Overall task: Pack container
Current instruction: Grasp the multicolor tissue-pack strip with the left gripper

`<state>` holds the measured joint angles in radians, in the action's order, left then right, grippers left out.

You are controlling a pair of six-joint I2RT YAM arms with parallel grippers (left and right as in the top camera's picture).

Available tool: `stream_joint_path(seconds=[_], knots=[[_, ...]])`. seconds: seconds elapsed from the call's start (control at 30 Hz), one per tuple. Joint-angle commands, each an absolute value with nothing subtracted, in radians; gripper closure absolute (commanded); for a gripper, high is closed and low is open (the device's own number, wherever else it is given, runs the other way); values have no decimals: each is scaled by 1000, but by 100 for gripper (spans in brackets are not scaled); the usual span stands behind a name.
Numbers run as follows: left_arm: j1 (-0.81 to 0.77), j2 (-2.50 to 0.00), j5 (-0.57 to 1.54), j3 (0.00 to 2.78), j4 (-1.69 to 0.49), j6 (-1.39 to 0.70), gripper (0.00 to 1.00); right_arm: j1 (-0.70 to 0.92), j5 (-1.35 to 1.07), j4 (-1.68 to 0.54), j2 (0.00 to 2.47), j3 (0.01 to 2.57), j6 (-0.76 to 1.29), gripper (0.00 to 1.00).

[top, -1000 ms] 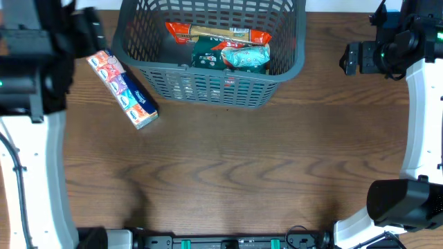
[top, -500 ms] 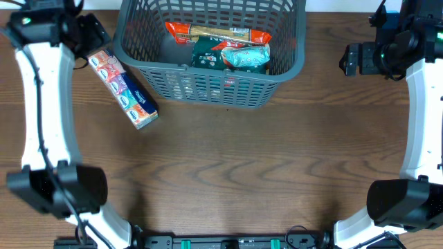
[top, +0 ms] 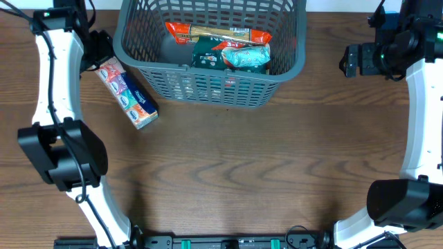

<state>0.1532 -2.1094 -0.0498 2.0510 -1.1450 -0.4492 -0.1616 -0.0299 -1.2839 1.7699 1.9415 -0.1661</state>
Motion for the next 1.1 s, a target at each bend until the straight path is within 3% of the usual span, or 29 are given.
stream_joint_path(seconds=[0.0,1.07], knots=[[154,-2149,-36,2046,-1150,-462,2,-162,-34,-1283,1773,1942,-181,1],[111,-2417,10,2015,-1077,-447,0,-162,-34,-1283,1773,1942,-183,1]])
